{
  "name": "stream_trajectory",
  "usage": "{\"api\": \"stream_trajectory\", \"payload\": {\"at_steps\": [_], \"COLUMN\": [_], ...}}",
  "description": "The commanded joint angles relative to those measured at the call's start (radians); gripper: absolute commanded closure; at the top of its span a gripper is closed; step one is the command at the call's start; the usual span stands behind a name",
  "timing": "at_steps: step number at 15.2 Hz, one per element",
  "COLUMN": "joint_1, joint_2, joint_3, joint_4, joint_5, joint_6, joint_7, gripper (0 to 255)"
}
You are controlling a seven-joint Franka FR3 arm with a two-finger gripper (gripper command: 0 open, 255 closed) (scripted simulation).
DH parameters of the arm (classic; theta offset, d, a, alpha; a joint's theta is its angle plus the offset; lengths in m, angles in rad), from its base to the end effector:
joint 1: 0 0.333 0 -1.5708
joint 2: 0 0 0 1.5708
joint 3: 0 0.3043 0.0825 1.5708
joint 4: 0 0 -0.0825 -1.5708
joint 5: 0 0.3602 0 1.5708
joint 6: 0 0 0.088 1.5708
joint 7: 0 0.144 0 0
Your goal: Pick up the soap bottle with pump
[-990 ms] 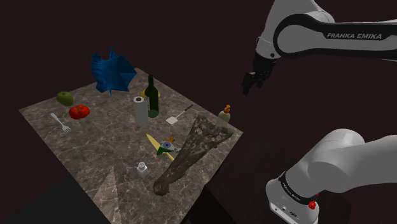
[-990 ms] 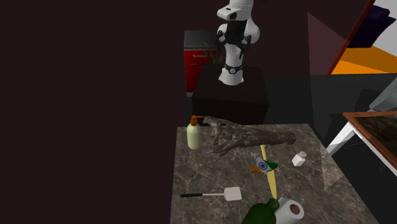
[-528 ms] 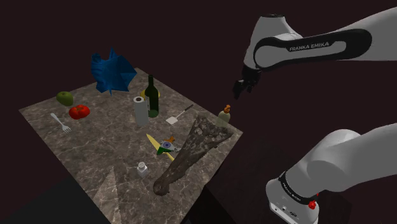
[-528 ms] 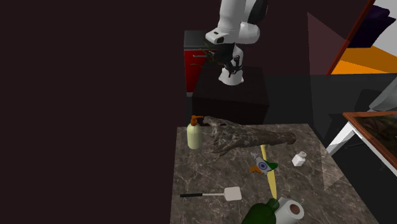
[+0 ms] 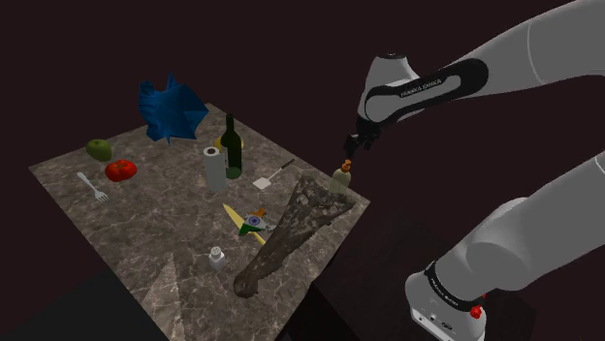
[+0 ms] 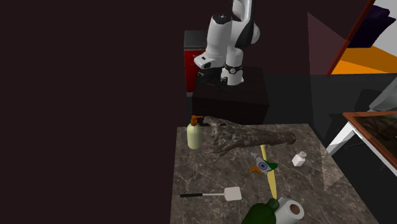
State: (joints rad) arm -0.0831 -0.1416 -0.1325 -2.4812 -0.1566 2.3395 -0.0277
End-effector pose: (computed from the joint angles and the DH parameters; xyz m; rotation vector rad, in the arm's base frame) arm 0.4318 -0.1003 0.3105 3.0462 -0.1182 -0.0177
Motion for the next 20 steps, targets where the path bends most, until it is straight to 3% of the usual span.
{"api": "stream_trajectory", "payload": {"at_steps": [1,8,18,19,20], "joint_1": [-0.008,-0.041,-0.047,-0.047,-0.047], "joint_2": [0.09,0.368,0.46,0.461,0.462], "joint_3": [-0.014,-0.033,-0.028,-0.028,-0.028], "joint_4": [0.035,0.171,0.17,0.171,0.171], "joint_5": [0.002,0.035,0.043,0.043,0.043], "joint_6": [0.058,0.203,0.295,0.295,0.295], "joint_7": [-0.016,-0.068,-0.065,-0.065,-0.065], "gripper": [0,0,0,255,255]}}
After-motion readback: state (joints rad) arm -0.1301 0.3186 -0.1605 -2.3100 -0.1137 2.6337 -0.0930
